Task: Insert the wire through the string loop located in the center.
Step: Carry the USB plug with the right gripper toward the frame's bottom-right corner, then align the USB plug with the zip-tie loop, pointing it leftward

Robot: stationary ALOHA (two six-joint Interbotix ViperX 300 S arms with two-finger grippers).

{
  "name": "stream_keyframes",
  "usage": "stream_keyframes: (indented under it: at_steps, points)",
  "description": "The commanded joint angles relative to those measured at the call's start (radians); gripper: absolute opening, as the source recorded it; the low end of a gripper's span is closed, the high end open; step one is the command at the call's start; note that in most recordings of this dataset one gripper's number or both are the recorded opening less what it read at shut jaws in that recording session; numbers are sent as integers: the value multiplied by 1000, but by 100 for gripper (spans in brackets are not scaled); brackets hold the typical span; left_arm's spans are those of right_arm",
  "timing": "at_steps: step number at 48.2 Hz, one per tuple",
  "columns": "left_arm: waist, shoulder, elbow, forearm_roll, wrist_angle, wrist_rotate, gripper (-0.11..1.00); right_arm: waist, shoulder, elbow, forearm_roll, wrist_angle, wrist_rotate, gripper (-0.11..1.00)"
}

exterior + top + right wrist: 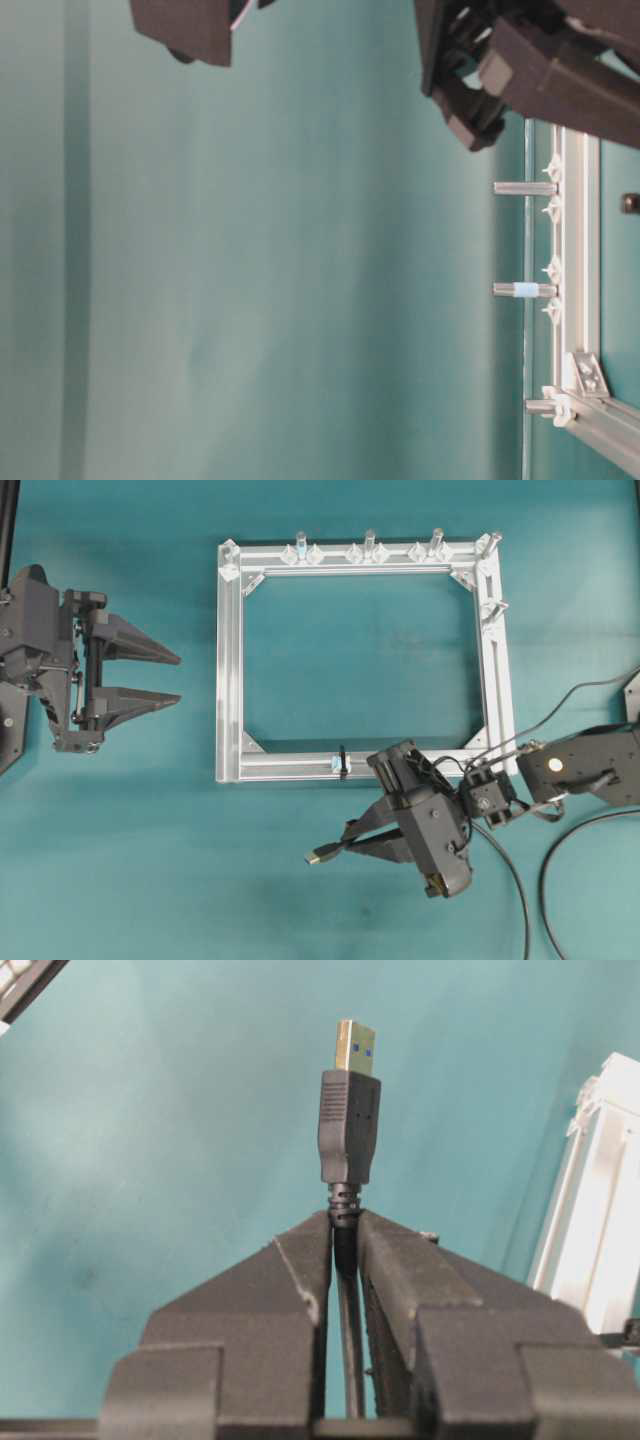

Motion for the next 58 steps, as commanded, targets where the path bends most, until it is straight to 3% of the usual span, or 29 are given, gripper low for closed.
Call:
stream_keyframes:
  at_steps: [1, 23, 41, 58]
  points:
    - [-3, -2, -18, 3, -5, 2, 59, 2, -31, -9, 0, 6, 3, 10]
    - [-5, -2, -23, 3, -5, 2, 59, 5, -46, 25, 3, 98, 8, 10]
    - [-6, -2, -23, 2, -5, 2, 59, 5, -183, 143, 6, 196, 9, 10]
    - [-8, -2, -21, 2, -5, 2, 59, 0, -265, 201, 25, 204, 11, 10]
